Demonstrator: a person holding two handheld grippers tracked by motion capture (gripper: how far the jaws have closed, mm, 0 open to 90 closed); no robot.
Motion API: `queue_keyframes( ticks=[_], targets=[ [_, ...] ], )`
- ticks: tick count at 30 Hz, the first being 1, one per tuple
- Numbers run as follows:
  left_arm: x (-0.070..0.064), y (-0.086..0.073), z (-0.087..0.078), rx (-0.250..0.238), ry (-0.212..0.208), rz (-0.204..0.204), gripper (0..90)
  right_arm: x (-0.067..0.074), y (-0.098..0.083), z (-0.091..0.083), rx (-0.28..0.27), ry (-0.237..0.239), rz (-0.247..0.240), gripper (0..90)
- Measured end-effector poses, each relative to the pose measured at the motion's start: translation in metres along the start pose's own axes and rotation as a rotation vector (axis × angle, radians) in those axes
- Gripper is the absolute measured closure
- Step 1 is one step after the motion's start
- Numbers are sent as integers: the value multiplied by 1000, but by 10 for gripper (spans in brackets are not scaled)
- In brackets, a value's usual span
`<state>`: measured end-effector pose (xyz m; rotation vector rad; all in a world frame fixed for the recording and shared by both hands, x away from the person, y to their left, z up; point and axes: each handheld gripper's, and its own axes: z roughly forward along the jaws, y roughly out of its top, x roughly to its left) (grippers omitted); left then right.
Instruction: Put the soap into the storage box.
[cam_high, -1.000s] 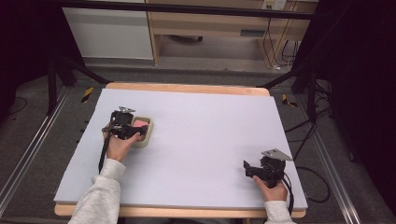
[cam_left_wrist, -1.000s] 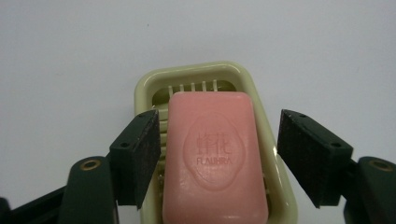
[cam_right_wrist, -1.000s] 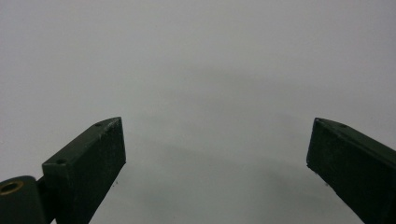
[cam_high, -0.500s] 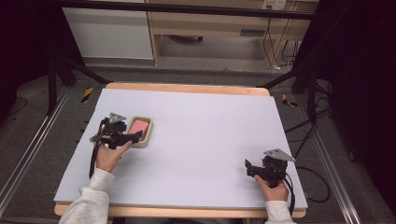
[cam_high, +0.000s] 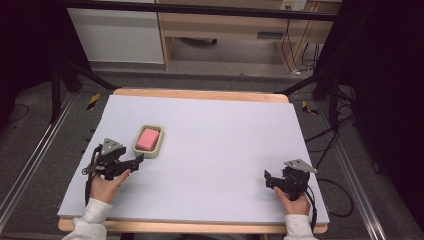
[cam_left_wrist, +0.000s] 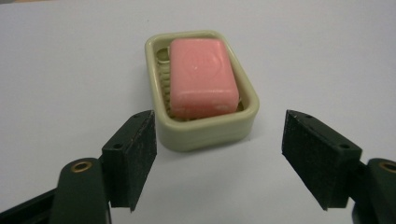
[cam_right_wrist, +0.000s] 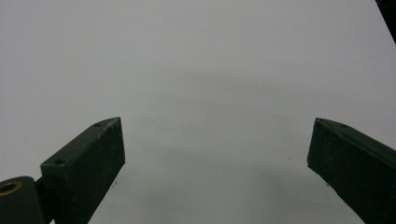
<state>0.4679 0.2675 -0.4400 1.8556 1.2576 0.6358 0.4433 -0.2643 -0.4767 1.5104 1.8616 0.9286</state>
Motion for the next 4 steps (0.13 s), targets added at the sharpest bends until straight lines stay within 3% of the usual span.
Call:
queue_keyframes(
  ticks=[4],
  targets=[
    [4,-14,-5,-5,11,-15,253,-1,0,1,1,2,8,44]
  ],
)
